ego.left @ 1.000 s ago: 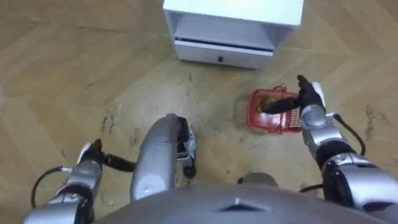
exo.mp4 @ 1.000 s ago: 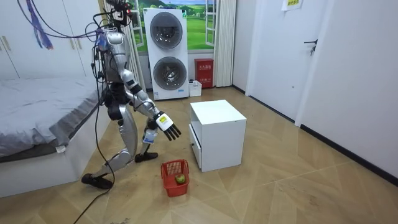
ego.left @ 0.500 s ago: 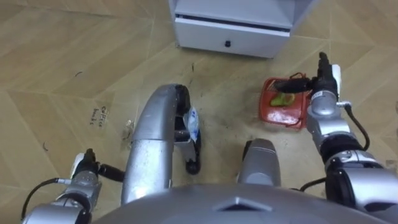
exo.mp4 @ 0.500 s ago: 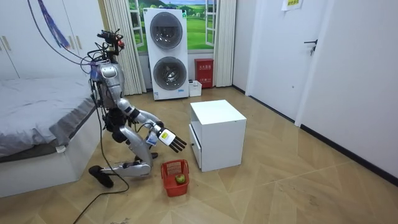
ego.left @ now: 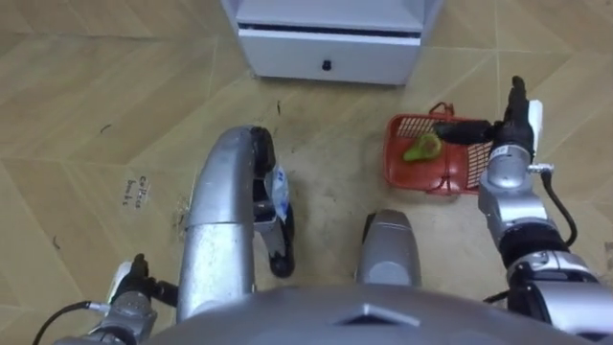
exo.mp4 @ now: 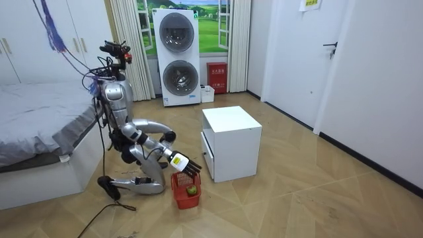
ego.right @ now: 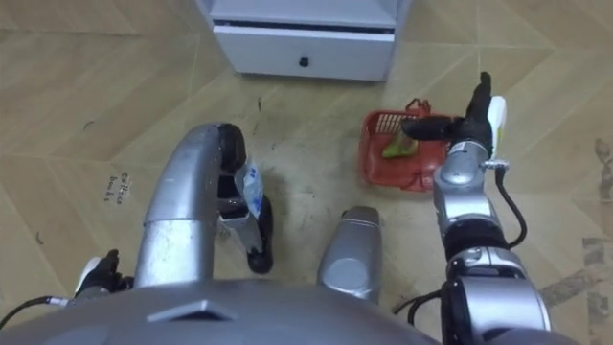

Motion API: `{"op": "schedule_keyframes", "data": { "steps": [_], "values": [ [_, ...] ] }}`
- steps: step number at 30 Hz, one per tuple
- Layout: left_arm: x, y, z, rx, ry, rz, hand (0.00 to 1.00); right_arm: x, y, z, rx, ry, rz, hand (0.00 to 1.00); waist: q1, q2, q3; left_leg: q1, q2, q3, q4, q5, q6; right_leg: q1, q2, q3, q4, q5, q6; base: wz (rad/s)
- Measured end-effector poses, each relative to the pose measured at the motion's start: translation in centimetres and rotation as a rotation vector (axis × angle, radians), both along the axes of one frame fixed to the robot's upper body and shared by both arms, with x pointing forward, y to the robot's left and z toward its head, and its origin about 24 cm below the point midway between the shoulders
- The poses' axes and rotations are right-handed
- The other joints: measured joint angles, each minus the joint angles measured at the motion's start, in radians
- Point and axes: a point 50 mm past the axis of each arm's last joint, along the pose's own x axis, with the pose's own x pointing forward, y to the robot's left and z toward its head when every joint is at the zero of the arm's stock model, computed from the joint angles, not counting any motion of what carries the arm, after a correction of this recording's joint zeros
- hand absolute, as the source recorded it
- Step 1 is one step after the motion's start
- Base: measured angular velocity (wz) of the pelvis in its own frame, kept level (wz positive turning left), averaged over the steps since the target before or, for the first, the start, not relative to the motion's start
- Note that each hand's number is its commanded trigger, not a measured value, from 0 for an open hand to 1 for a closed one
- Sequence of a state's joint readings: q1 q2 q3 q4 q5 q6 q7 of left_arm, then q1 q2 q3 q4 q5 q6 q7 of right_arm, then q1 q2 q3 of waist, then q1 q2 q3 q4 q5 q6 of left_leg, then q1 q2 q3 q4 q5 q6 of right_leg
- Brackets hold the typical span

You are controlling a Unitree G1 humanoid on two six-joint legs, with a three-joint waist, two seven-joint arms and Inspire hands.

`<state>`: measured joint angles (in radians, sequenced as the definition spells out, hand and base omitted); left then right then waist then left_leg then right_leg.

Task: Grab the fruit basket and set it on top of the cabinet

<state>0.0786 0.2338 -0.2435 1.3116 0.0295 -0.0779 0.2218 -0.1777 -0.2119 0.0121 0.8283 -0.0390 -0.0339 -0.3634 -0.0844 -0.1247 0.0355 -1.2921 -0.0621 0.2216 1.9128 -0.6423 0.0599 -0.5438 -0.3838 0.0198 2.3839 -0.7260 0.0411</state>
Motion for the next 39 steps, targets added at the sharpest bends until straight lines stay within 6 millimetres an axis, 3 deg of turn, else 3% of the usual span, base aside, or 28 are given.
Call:
{"op": "schedule_keyframes", "data": {
  "steps": [2,4,7,10,13,16,19,24,29,39],
  "values": [
    [-0.2,-0.3,-0.1,-0.020,0.006,-0.010,0.00,0.3,0.2,0.2,-0.001,-0.009,0.014,0.00,0.002,0.002,-0.0023,-0.010,-0.009,-0.016,-0.009,0.014,-0.027,-0.012,0.008,0.004,0.004,-0.001,0.000,-0.11],
    [0.0,-0.4,-0.1,-0.029,-0.005,-0.014,0.00,0.3,0.0,0.3,-0.006,-0.014,0.015,0.00,0.000,-0.002,-0.0022,-0.011,-0.022,-0.028,-0.019,0.018,-0.035,-0.015,0.011,0.003,0.003,-0.001,0.000,0.00],
    [0.2,-0.3,0.0,-0.048,-0.020,-0.016,0.00,0.3,-0.5,0.5,0.004,-0.020,0.004,0.00,-0.001,-0.008,-0.0076,-0.009,-0.017,-0.032,-0.027,0.019,-0.038,-0.023,0.018,0.004,0.004,-0.001,0.001,0.00],
    [0.3,-0.4,0.0,-0.063,-0.022,-0.017,0.00,0.4,-1.0,0.8,0.003,-0.026,0.003,0.00,-0.001,-0.011,-0.0070,-0.009,-0.015,-0.033,-0.029,0.020,-0.040,-0.027,0.021,0.005,0.004,-0.001,0.001,0.00],
    [0.5,-0.6,0.0,-0.075,-0.023,-0.034,0.00,0.4,-1.4,0.9,-0.002,-0.028,-0.003,0.00,0.003,0.000,-0.0072,-0.011,-0.016,-0.033,-0.028,0.019,-0.042,-0.028,0.019,0.003,0.004,-0.001,0.001,0.02],
    [0.5,-0.9,-0.1,-0.081,-0.021,-0.057,0.00,0.6,-1.6,0.9,-0.003,-0.014,0.005,0.00,0.009,0.021,-0.0057,-0.014,-0.015,-0.032,-0.031,0.011,-0.059,-0.034,0.017,0.001,0.010,-0.003,0.004,0.02],
    [0.5,-0.7,-0.1,-0.094,-0.020,-0.033,0.00,1.1,-1.5,0.8,0.001,0.009,0.028,0.00,0.013,0.028,-0.0054,-0.038,-0.004,-0.027,-0.033,0.014,-0.065,-0.066,0.019,0.006,0.023,-0.004,0.004,0.01],
    [0.6,-1.0,-0.1,-0.139,-0.006,-0.037,0.00,0.8,-2.5,0.3,0.007,0.067,0.026,0.00,0.055,0.053,0.0049,-0.057,0.016,-0.020,-0.034,0.017,-0.071,-0.094,0.026,0.006,0.026,-0.006,0.007,0.00],
    [0.8,-1.4,-0.2,-0.165,0.001,-0.048,0.00,0.7,-2.5,-0.1,0.036,0.107,0.048,0.00,0.065,0.069,0.0027,-0.076,0.016,-0.008,-0.044,0.023,-0.074,-0.118,0.016,0.005,0.026,-0.006,0.007,0.06],
    [0.9,-1.7,-0.3,-0.202,0.010,-0.040,0.00,-0.6,-3.4,-1.3,0.115,0.189,-0.004,0.00,0.114,0.075,0.0042,-0.078,0.014,0.002,-0.054,0.029,-0.075,-0.122,0.004,0.003,0.025,-0.006,0.007,0.03]
  ]
}}
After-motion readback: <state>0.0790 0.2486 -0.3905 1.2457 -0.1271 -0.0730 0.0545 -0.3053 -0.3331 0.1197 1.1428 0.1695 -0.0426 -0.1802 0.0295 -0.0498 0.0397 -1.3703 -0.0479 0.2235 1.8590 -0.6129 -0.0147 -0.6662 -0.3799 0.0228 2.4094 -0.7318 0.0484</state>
